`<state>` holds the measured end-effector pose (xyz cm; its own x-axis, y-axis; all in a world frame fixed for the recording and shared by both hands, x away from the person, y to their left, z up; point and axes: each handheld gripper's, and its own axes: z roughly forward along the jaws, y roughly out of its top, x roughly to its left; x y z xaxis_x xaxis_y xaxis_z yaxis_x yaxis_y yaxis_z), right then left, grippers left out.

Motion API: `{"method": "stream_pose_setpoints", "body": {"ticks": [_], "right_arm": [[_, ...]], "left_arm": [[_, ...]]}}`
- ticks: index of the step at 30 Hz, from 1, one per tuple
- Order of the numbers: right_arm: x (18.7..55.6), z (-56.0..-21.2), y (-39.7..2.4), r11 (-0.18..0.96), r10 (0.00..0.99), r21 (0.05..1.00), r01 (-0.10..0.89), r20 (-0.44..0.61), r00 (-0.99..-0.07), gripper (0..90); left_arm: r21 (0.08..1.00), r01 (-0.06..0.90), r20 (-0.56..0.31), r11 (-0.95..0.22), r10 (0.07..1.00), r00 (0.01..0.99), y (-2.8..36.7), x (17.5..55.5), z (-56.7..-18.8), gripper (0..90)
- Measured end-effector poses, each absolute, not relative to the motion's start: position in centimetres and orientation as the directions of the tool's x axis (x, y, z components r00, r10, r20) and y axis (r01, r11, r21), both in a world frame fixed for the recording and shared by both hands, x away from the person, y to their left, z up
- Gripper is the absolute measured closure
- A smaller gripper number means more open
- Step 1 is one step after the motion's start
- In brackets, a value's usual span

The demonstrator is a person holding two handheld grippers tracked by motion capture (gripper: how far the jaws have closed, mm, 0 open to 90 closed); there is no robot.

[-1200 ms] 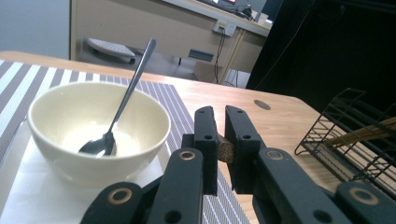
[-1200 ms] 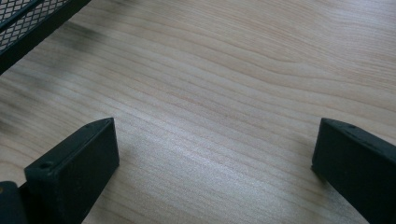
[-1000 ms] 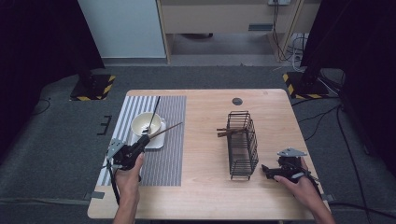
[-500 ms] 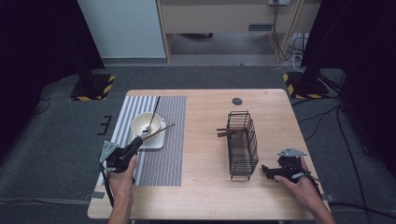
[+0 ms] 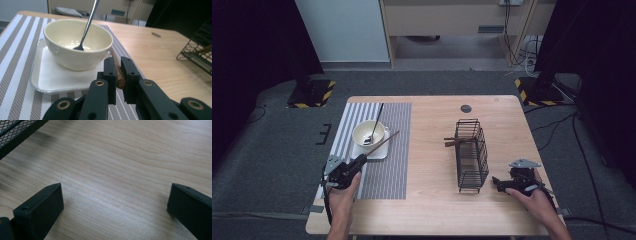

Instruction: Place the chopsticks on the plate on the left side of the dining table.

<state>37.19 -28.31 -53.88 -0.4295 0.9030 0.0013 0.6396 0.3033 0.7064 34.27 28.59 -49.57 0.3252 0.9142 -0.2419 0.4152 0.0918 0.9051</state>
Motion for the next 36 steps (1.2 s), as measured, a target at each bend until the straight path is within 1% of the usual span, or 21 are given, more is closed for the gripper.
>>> {"method": "stream_pose_setpoints", "body": {"ticks": [8, 13, 23, 29, 36], "right_arm": [[37.2, -53.9, -28.3, 0.303, 0.903, 0.707, 0.64, 0.001, -0.429, 0.4], [37.2, -53.9, -28.3, 0.303, 0.903, 0.706, 0.64, 0.002, -0.43, 0.3], [37.2, -53.9, -28.3, 0.304, 0.902, 0.706, 0.639, 0.002, -0.431, 0.4], [37.2, -53.9, -28.3, 0.305, 0.901, 0.707, 0.639, 0.002, -0.433, 0.4], [37.2, -53.9, -28.4, 0.307, 0.9, 0.707, 0.637, 0.002, -0.435, 0.3]], "left_arm": [[0.882, 0.468, -0.244, 0.06, 0.906, 0.344, 29.6, 34.2, -50.2, 82.7], [0.864, 0.503, -0.201, -0.01, 0.91, 0.363, 29.5, 34.7, -50.8, 82.6], [0.855, 0.518, -0.212, -0.014, 0.904, 0.372, 29.7, 34.7, -50.9, 82.6], [0.837, 0.546, -0.225, -0.033, 0.889, 0.398, 29.9, 35.0, -51.4, 82.6], [0.821, 0.569, -0.219, -0.049, 0.893, 0.393, 30.5, 35.2, -51.8, 82.8]]}}
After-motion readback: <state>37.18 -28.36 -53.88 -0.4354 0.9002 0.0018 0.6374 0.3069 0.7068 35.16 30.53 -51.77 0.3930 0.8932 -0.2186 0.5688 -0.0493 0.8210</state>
